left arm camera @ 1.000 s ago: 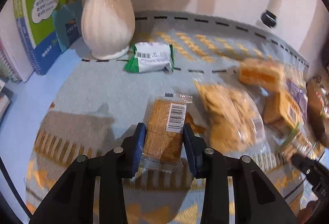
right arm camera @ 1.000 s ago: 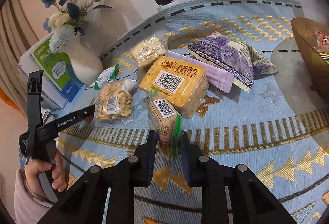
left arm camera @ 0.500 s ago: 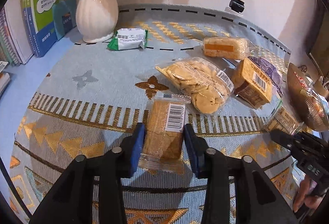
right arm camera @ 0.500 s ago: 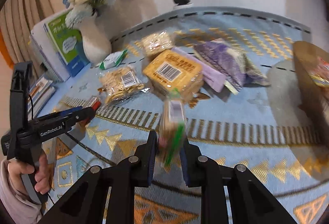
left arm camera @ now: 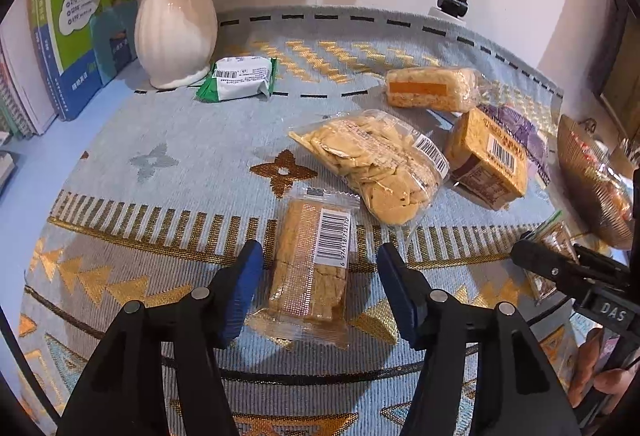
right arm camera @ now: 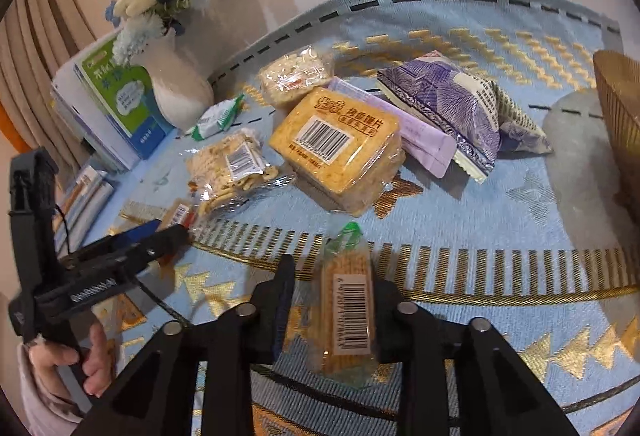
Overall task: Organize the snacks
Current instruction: 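Lift both biscuit bars off the tablecloth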
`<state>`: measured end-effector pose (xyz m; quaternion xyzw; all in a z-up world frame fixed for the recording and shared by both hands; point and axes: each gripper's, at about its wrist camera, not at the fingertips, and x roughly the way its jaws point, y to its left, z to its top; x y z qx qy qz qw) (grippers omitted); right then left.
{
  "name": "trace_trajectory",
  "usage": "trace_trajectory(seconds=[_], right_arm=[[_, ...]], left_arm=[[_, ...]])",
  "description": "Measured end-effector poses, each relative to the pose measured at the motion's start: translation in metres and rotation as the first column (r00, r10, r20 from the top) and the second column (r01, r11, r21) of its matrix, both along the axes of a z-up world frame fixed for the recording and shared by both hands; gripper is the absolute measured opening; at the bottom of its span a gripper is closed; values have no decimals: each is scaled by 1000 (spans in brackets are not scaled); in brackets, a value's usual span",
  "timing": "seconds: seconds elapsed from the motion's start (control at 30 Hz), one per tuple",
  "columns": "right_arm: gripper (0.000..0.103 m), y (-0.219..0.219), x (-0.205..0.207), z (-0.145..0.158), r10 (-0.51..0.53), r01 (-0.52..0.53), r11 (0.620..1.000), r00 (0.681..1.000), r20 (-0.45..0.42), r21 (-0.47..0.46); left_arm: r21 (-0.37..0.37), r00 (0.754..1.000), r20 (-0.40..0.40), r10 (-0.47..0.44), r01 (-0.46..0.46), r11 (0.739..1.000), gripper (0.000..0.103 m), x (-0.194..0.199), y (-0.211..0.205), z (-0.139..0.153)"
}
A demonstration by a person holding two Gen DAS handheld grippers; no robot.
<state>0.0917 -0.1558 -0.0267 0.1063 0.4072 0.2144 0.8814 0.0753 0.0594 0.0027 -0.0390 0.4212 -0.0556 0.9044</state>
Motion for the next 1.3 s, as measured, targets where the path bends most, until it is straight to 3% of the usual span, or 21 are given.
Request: trace_trajectory(seconds=[0.27, 0.83, 0.87, 0.97, 1.0, 1.13, 1.3], right_arm=[[41, 2, -2, 1, 13, -13, 1000, 1000, 4, 6], [41, 2, -3, 2, 0, 0, 1000, 1000, 5, -11], [41, 2, -3, 2, 0, 0, 1000, 1000, 6, -11], [36, 2, -4, 4, -28, 28, 999, 999, 20, -37], [16, 1, -5, 5, -40, 42, 998, 999, 30, -44], [17, -7, -9, 9, -21, 19, 999, 998, 60, 36], [17, -11, -10, 10, -1, -4, 997, 998, 68, 79]], left_arm=[[-3, 1000, 2, 1, -1, 1000, 59, -1, 0, 0], [35, 1000, -2, -12, 12, 999, 63, 0, -6, -2], [40, 1000, -2, -12, 12, 999, 61, 1, -6, -2], [64, 998, 9, 58, -58, 996, 31, -1, 0, -1], [25, 998, 13, 59, -60, 998, 31, -2, 5, -1], [-45, 994, 22, 107, -106, 993, 31, -4, 22, -1], [-62, 990, 31, 139, -136, 989, 32, -6, 28, -1]])
